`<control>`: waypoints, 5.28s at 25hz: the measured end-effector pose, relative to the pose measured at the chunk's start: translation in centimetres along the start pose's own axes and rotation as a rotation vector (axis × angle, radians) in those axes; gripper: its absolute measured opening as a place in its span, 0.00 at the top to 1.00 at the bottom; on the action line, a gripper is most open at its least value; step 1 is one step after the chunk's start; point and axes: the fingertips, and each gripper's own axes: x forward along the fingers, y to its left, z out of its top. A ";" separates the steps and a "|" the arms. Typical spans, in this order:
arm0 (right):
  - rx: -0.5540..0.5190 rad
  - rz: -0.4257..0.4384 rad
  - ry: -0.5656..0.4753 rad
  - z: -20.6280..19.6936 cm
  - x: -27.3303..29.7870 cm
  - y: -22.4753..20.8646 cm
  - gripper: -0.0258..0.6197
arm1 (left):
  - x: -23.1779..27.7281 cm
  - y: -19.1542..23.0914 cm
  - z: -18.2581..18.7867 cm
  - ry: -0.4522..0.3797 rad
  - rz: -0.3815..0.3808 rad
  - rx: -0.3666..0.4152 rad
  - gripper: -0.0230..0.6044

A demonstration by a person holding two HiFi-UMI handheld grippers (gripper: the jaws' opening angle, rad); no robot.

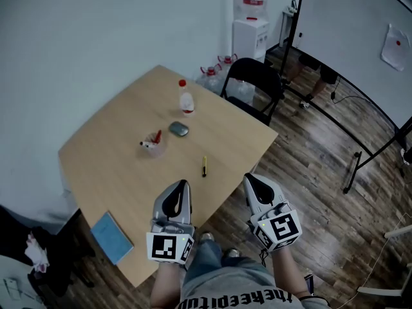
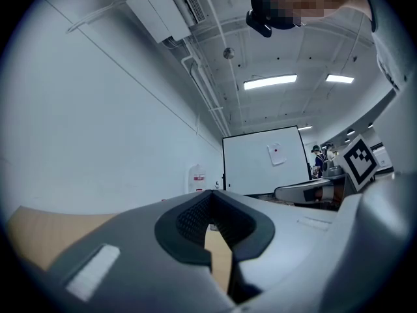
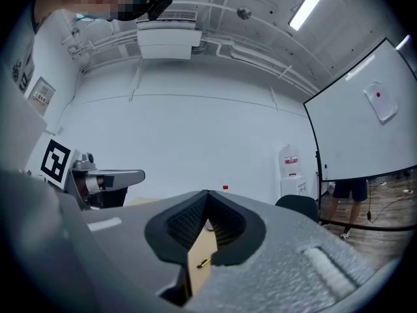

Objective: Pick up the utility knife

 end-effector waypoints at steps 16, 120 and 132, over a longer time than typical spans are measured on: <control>0.152 -0.045 0.291 -6.7 8.4 -0.8 0.96 | 3.5 6.0 -1.1 0.017 -0.024 -0.023 0.93; 0.207 -0.146 0.633 -20.8 12.0 0.9 0.87 | 3.8 11.0 -6.8 0.153 -0.012 -0.104 0.93; 0.127 -0.094 0.525 -16.3 9.9 1.7 0.87 | 2.1 8.8 -5.2 0.129 0.019 -0.073 0.93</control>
